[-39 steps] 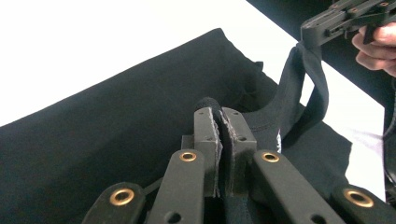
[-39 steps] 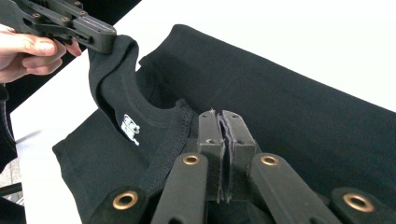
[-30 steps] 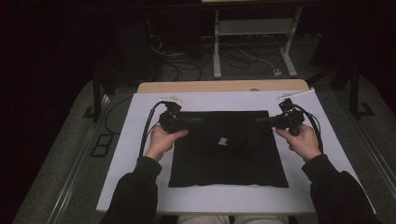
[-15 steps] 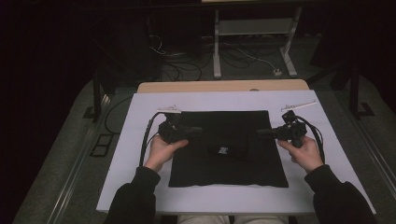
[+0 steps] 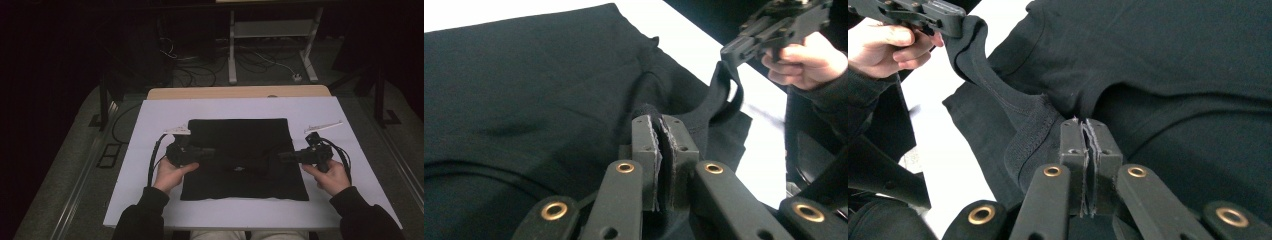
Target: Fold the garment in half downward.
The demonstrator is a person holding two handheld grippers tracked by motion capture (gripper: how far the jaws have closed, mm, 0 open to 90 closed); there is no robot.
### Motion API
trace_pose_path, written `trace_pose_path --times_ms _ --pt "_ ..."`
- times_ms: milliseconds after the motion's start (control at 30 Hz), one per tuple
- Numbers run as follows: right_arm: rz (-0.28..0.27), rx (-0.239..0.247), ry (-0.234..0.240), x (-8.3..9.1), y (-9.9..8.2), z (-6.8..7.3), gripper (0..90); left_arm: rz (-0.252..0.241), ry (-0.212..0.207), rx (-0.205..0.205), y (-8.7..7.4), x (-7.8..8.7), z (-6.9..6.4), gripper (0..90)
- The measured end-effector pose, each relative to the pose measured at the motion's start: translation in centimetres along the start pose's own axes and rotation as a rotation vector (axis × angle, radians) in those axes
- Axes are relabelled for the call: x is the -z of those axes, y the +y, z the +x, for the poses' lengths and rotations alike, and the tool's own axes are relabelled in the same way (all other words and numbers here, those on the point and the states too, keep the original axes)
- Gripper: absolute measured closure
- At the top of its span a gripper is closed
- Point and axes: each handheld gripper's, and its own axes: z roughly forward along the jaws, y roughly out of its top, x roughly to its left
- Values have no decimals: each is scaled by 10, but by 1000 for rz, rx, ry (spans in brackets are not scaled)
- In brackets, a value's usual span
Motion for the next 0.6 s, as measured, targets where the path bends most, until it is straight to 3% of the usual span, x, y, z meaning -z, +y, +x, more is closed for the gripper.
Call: trace_pose_path --times_ms 267,600 --pt "46 15 35 -1 -17 11 858 38 -14 0 -14 0 -11 844" --pt "120 16 130 0 -35 24 858 131 -50 -23 -32 6 -28 844"
